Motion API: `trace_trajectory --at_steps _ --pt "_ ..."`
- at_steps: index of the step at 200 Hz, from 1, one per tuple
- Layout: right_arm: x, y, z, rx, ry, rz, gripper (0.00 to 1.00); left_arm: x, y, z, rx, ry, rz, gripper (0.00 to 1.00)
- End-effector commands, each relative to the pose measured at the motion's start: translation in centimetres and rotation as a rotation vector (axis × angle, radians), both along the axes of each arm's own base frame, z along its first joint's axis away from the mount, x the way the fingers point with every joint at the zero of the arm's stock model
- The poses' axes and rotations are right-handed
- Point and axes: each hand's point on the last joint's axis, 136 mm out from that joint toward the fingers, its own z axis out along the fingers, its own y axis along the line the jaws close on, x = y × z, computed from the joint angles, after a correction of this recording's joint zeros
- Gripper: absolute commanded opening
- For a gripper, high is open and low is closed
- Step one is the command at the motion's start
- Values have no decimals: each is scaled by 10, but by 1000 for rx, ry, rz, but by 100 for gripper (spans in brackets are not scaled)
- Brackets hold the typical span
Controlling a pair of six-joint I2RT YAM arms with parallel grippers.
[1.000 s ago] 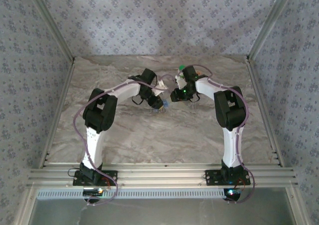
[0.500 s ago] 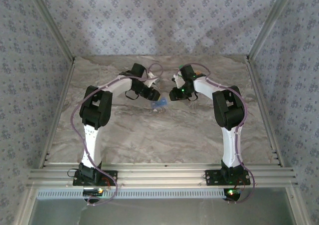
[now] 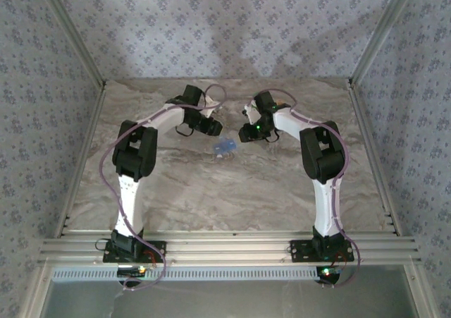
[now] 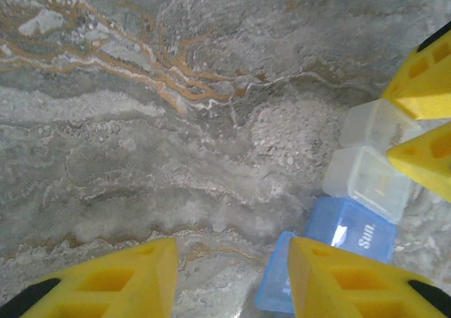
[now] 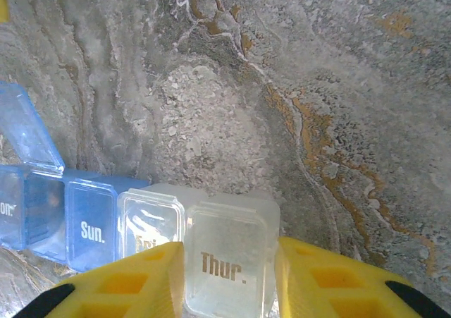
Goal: Sort the pills into containers
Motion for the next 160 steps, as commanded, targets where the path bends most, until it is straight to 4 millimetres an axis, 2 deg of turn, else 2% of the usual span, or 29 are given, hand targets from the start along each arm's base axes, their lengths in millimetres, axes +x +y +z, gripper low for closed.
trace_trajectory --at_steps 1,20,36,60,87,105,126,142,154,160 --pt "-32 -22 -40 -78 139 -54 39 4 3 -14 59 4 21 45" --pt "-22 -19 -23 -17 76 -91 39 13 8 -10 85 -30 56 44" --pt "-15 -19 -9 3 36 -111 39 20 4 11 52 -83 77 44" --pt "-5 -22 15 33 -22 -141 40 27 1 64 -42 -223 121 46" --pt "7 -19 50 73 -99 -155 44 25 14 125 -120 -405 211 53" --pt "13 -17 72 71 -140 -153 45 13 26 155 -168 -501 265 60" --pt "19 -21 100 36 -226 -162 47 -9 40 187 -224 -609 305 64" --pt "24 -32 122 -50 -329 -181 48 -31 50 199 -245 -682 325 65" --pt "34 -43 139 -120 -418 -216 53 -49 58 199 -218 -734 329 68" --pt "38 -48 143 -153 -446 -226 56 -56 62 198 -199 -758 332 73"
